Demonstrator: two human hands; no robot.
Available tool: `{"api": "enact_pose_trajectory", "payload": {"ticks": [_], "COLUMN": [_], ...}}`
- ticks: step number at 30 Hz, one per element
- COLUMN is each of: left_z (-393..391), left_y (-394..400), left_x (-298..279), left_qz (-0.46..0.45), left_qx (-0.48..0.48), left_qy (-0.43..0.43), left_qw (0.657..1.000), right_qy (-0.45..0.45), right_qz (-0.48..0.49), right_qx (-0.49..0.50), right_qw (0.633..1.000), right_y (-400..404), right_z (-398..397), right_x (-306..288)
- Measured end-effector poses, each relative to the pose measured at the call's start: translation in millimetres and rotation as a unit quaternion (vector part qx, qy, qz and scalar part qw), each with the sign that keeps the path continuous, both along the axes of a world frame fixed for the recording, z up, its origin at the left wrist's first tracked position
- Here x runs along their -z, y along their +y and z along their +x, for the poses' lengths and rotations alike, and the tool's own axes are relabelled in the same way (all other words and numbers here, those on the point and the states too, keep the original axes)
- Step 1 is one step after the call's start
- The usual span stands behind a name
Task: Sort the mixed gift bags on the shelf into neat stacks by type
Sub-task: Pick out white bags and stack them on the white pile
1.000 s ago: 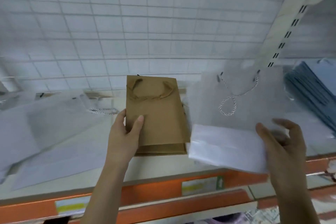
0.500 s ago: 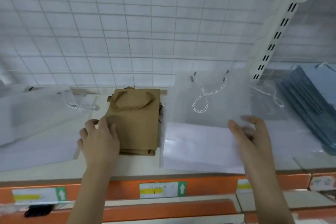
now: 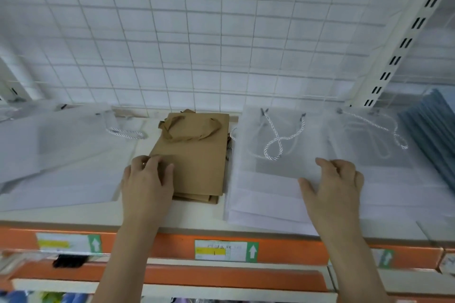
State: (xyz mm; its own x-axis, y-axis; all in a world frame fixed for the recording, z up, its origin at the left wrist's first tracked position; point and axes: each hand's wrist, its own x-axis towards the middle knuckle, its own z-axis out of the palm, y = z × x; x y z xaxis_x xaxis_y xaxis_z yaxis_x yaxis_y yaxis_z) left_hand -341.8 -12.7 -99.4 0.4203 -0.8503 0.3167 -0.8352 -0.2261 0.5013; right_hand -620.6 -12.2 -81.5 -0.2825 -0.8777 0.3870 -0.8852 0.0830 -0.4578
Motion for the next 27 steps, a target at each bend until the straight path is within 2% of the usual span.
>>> {"api": "enact_pose_trajectory", "payload": {"ticks": [7, 19, 27], "left_z": [37, 204, 304], "left_y": [17, 50, 52], "left_x": [-2, -19, -17], "left_qz": [-0.010, -0.043, -0.065], "left_qx": [0.043, -0.077, -0.083], "left_qy": [-0.006, 0.034, 0.020], "left_qw": [0.999, 0.996, 0.994], "right_qy": [-0.037, -0.093, -0.123], "right_qz": [-0.039, -0.002, 0.034], "right_qx": [-0.078, -0.257, -0.281], "right_qw": [0.995, 0.962, 0.951], "right_y": [-3, -7, -9], "right_z": [53, 244, 347], "right_x": [-8, -10, 7]}}
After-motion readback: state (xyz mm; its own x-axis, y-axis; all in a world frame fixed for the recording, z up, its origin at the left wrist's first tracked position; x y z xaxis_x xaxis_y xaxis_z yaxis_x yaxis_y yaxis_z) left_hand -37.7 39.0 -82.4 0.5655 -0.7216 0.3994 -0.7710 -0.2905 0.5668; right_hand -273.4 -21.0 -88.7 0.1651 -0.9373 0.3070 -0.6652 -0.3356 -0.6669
